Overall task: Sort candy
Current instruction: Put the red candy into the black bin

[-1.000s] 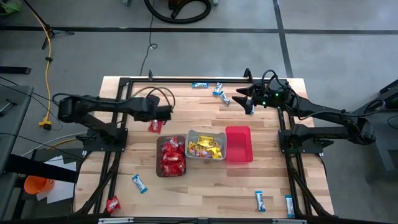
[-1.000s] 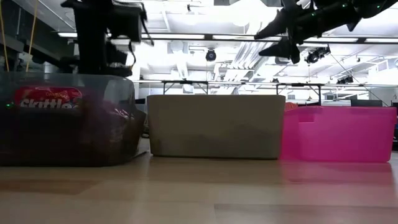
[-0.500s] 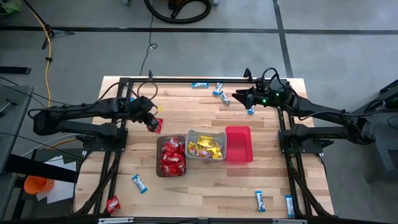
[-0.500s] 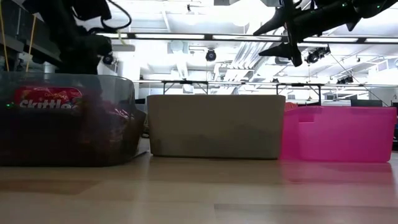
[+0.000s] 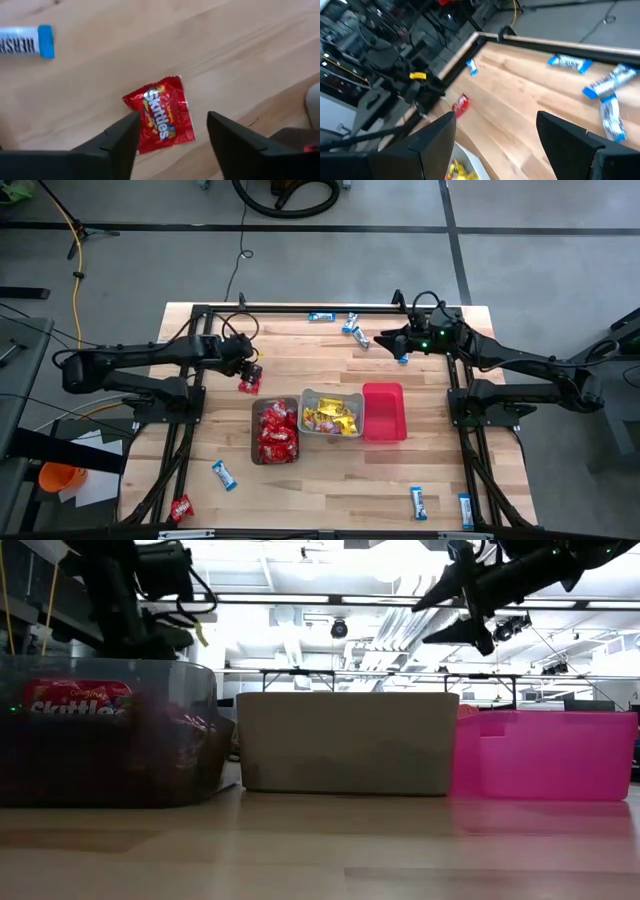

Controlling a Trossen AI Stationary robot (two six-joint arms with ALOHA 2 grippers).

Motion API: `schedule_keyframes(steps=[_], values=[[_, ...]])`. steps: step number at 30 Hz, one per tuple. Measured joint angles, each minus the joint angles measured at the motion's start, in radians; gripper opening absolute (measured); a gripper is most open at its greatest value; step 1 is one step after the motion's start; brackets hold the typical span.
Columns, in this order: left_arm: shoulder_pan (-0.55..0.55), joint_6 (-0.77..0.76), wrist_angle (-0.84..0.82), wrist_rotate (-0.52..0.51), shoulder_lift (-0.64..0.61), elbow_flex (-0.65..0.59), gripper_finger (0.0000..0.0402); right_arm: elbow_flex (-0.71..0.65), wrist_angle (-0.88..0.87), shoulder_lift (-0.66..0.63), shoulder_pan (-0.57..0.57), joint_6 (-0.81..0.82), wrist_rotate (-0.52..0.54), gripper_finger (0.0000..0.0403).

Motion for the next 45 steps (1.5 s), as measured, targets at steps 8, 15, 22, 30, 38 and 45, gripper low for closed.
schedule_keyframes(steps=[8, 15, 22, 30, 38, 45], values=[[-0.001, -0.106, 0.018, 0.001, 0.117, 0.0, 0.0254, 0.0, -0.065, 0.0, 0.0, -0.027, -0.01, 0.0273], [-0.017, -0.161, 0.052, 0.001, 0.238, 0.0, 0.0255, 0.0, -0.065, 0.0, 0.0, -0.056, -0.012, 0.0273], [-0.023, -0.195, 0.107, -0.026, 0.367, 0.0, 0.0255, 0.0, -0.065, 0.0, 0.0, -0.074, -0.012, 0.0273], [-0.023, -0.15, 0.159, -0.023, 0.463, 0.006, 0.0228, 0.0, -0.065, 0.0, 0.0, -0.075, -0.012, 0.0273], [-0.008, 0.052, 0.129, -0.019, 0.314, 0.052, 0.0019, 0.0, -0.065, 0.0, 0.0, -0.075, -0.012, 0.0273], [-0.018, 0.285, 0.179, -0.007, 0.021, 0.156, 0.0021, 0.0, -0.064, 0.0, 0.0, -0.08, -0.012, 0.0273]])
